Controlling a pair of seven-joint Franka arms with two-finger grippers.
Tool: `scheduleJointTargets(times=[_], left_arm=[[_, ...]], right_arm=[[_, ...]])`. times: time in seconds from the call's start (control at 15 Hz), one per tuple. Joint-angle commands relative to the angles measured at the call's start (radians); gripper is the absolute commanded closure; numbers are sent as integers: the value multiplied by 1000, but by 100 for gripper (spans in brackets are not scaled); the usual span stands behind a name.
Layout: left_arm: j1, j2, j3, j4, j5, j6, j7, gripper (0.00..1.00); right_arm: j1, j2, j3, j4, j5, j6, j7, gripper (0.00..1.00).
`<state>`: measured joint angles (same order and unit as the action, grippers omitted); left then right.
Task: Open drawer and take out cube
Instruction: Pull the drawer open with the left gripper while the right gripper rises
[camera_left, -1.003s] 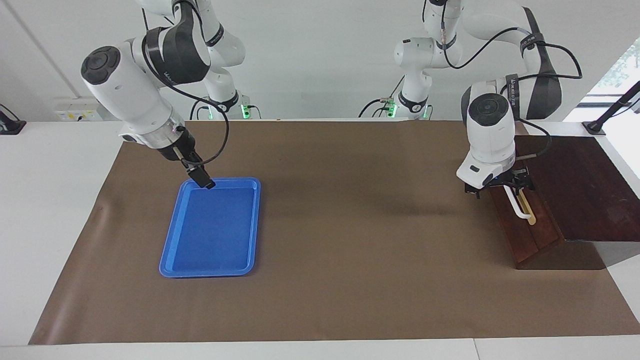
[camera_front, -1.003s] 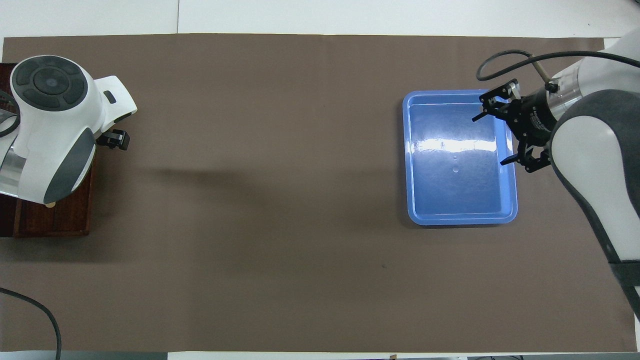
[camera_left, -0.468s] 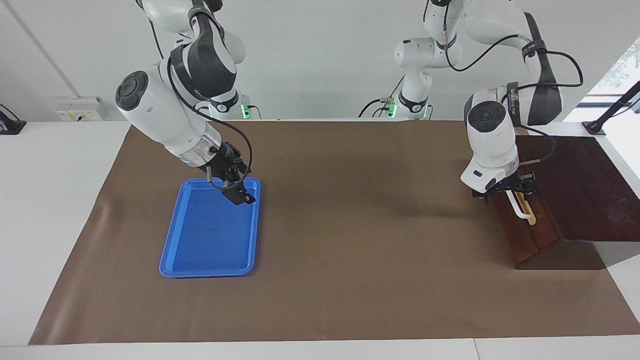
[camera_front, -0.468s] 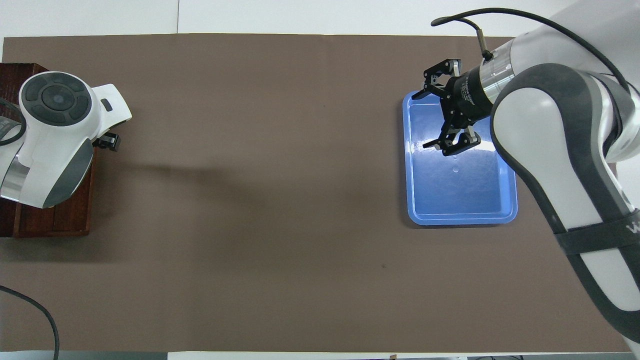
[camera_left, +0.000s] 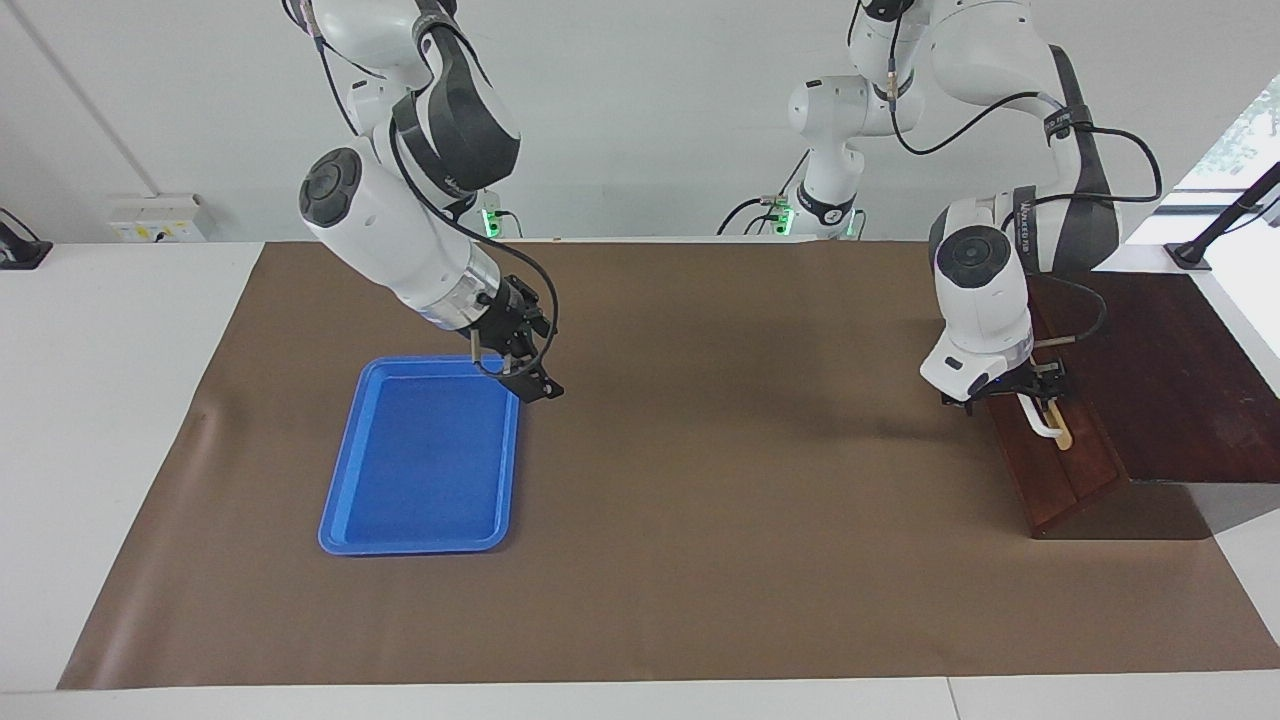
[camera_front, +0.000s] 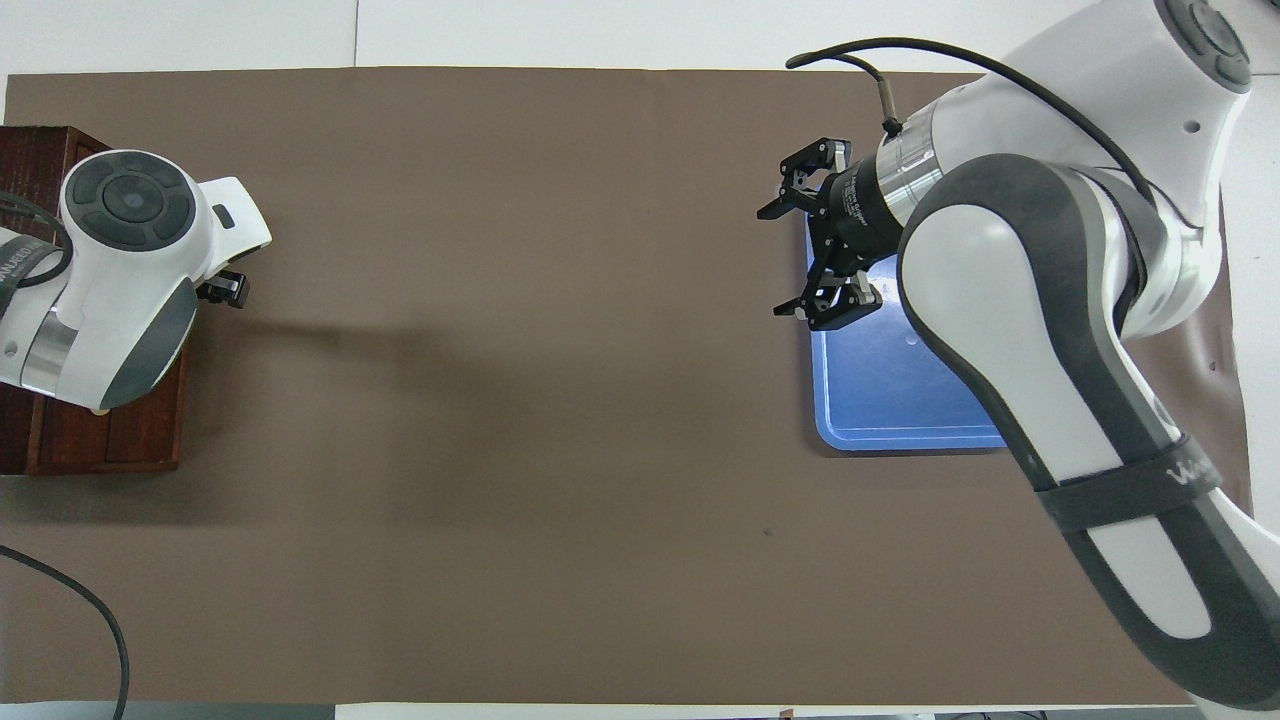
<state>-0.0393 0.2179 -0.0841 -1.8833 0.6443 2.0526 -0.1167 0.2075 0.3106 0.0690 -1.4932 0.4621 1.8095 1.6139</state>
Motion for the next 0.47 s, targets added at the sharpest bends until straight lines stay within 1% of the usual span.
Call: scheduleJointTargets(times=[0.0,0.4], left_arm=[[25,-14,-3,-56,26,49,-40,0],[35,-12,-5,-80,25,80,-78,0]], right_arm=[[7,25,2,5,32,14,11,3],[12,27,2,-15,32,10,-28,3]])
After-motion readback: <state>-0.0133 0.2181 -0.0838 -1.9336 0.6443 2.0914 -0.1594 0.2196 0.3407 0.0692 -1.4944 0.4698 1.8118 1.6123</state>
